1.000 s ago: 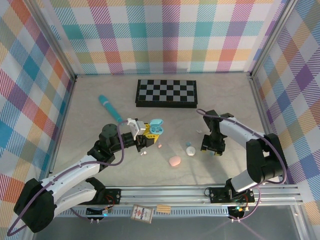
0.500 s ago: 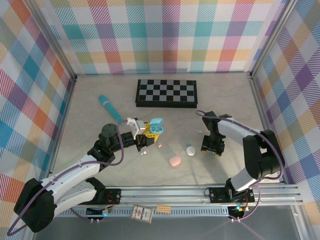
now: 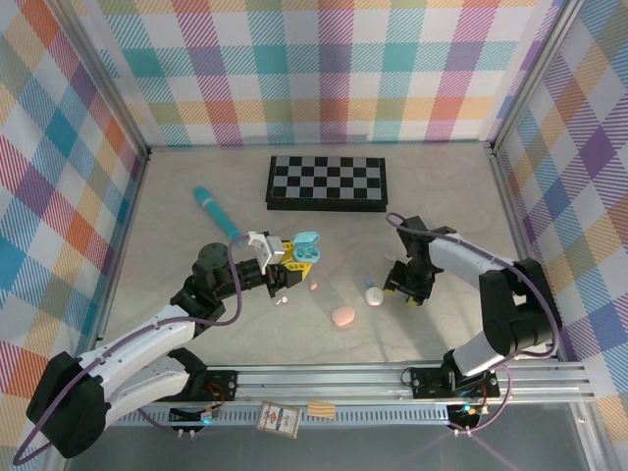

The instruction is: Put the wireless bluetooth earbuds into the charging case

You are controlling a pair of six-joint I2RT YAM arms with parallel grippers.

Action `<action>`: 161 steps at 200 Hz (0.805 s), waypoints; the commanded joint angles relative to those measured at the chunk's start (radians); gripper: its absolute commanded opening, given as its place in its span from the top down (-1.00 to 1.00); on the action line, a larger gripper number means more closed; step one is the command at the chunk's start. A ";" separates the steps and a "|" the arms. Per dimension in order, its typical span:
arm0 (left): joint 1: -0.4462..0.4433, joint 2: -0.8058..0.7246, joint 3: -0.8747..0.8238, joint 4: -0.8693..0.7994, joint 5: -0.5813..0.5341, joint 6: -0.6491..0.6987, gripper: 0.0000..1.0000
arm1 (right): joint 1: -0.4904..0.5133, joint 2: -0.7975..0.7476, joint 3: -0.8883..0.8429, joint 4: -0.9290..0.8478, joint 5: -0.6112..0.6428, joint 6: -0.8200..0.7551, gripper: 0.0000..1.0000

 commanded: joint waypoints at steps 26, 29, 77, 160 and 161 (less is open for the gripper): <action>0.010 -0.021 0.025 0.012 0.020 0.012 0.43 | -0.007 -0.069 0.044 -0.050 0.035 -0.015 -0.15; 0.010 -0.020 0.025 0.014 0.020 0.012 0.43 | -0.009 -0.065 0.046 -0.046 0.040 -0.021 -0.15; 0.010 -0.017 0.016 0.034 0.024 0.001 0.43 | -0.057 0.062 0.048 0.102 0.012 -0.079 -0.35; 0.010 -0.044 0.021 -0.002 0.019 0.013 0.43 | -0.056 -0.013 -0.093 0.113 -0.099 -0.106 -0.36; 0.010 -0.044 0.022 -0.003 0.019 0.013 0.43 | -0.055 -0.015 -0.095 0.112 -0.100 -0.105 -0.36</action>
